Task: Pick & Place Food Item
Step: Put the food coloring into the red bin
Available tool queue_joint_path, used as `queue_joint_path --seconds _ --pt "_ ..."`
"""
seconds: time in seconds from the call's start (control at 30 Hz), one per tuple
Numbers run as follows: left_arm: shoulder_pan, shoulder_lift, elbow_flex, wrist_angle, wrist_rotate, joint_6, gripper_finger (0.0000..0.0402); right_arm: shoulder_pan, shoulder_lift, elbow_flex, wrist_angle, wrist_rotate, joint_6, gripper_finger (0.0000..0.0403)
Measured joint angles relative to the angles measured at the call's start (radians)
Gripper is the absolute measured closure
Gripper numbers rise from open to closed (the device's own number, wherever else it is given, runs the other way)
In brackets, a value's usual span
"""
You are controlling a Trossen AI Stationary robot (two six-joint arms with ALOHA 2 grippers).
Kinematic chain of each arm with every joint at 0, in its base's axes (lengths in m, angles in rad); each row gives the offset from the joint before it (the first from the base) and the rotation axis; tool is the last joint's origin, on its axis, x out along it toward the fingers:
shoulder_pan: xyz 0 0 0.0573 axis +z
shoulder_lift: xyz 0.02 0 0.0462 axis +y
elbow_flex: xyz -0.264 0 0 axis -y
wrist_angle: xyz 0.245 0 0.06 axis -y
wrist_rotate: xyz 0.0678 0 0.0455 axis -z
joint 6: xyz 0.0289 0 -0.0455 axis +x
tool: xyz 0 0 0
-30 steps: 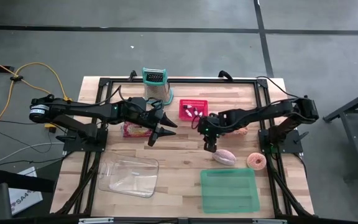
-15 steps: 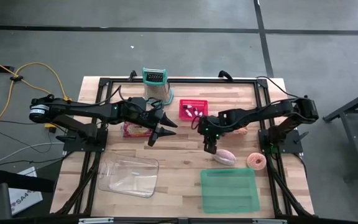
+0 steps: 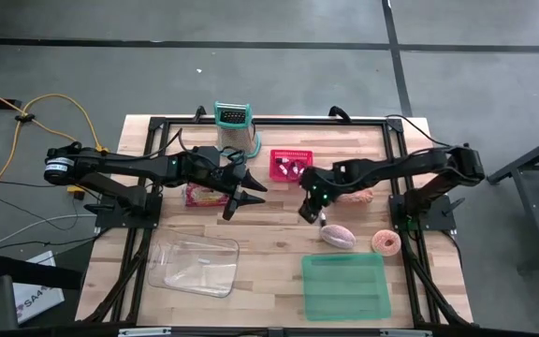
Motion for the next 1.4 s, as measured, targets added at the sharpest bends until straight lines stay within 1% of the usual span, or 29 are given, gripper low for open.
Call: queue_joint_path --seconds 0.13,0.23,0.4,0.53,0.67,0.8,0.9,1.07,1.2,1.4 --pt "0.0 0.0 0.0 0.004 0.0 0.0 0.0244 0.0 -0.043 0.03 -0.024 0.082 0.085 0.0282" --pt "0.0 0.0 0.0 0.007 0.0 0.0 0.0244 0.008 -0.048 0.095 -0.08 0.124 0.108 0.0282" --pt "0.0 0.0 0.0 0.01 0.0 0.0 0.0244 0.047 -0.034 0.231 -0.155 0.185 0.157 0.0282" --pt "0.0 0.0 0.0 0.01 0.0 0.0 0.0244 0.069 0.005 0.299 -0.245 0.211 0.251 0.0282" --pt "0.0 0.0 0.0 0.01 0.0 0.0 0.0244 0.072 0.039 0.325 -0.299 0.188 0.344 0.0282" --pt "0.0 0.0 0.0 0.01 0.0 0.0 0.0244 0.065 0.065 0.326 -0.321 0.129 0.441 0.0282" --pt "0.0 0.0 0.0 0.01 0.0 0.0 0.0244 0.056 0.074 0.326 -0.385 0.072 0.519 0.0282" --pt "0.0 0.0 0.0 0.01 -0.001 0.0 0.0244 0.051 0.129 0.324 -0.462 0.022 0.626 0.0282" --pt "0.0 0.0 0.0 0.023 0.0 0.0 0.0244 0.052 0.175 0.327 -0.469 -0.009 0.683 0.0282" --pt "0.0 -0.001 0.0 0.027 -0.006 0.0 0.0244 0.041 0.248 0.328 -0.453 -0.021 0.763 0.0282"
